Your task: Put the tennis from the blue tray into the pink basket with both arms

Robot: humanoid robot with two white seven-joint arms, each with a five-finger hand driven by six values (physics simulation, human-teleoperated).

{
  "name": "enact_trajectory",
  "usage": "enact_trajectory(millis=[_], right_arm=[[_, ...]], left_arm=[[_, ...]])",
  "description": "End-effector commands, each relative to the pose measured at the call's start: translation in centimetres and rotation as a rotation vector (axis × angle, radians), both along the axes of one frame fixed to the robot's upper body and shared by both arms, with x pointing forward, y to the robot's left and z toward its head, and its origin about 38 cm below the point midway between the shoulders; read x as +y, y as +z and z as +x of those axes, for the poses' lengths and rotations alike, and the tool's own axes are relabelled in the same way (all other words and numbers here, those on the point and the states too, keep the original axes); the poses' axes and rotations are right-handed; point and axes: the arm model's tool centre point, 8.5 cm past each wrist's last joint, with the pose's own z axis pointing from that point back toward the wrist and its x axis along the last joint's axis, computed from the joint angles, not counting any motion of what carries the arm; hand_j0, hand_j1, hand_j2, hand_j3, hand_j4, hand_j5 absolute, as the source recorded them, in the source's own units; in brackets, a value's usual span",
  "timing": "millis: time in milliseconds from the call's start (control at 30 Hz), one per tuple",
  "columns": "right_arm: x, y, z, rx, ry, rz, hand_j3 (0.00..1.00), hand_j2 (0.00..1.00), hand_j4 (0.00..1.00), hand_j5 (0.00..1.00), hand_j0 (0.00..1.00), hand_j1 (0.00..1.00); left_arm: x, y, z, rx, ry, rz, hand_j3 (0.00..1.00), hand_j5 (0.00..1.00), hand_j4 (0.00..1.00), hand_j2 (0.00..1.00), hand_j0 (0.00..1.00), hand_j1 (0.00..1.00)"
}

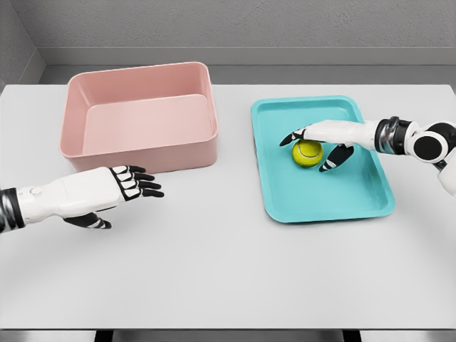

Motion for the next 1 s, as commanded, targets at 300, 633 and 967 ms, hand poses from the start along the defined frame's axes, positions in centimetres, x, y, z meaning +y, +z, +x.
enact_trajectory(millis=[300, 633, 967], right_arm=[[0.6, -0.4, 0.3, 0.010, -0.004, 0.010, 0.81, 0.81, 0.81, 0.81, 0.81, 0.81], [0.1, -1.0, 0.4, 0.016, -0.015, -0.013, 0.58, 0.58, 0.58, 0.58, 0.58, 0.58], [0.1, 0.2, 0.6, -0.006, 0.007, -0.016, 0.54, 0.54, 0.54, 0.54, 0.54, 0.54]], left_arm=[[1.5, 0.9, 0.0, 0.007, 0.018, 0.029, 1.00, 1.00, 1.00, 1.00, 1.00, 1.00], [2.2, 1.3, -0.1, 0.012, 0.028, 0.041, 1.00, 1.00, 1.00, 1.00, 1.00, 1.00], [2.4, 1.2, -0.2, 0.017, 0.030, 0.048, 1.00, 1.00, 1.00, 1.00, 1.00, 1.00]])
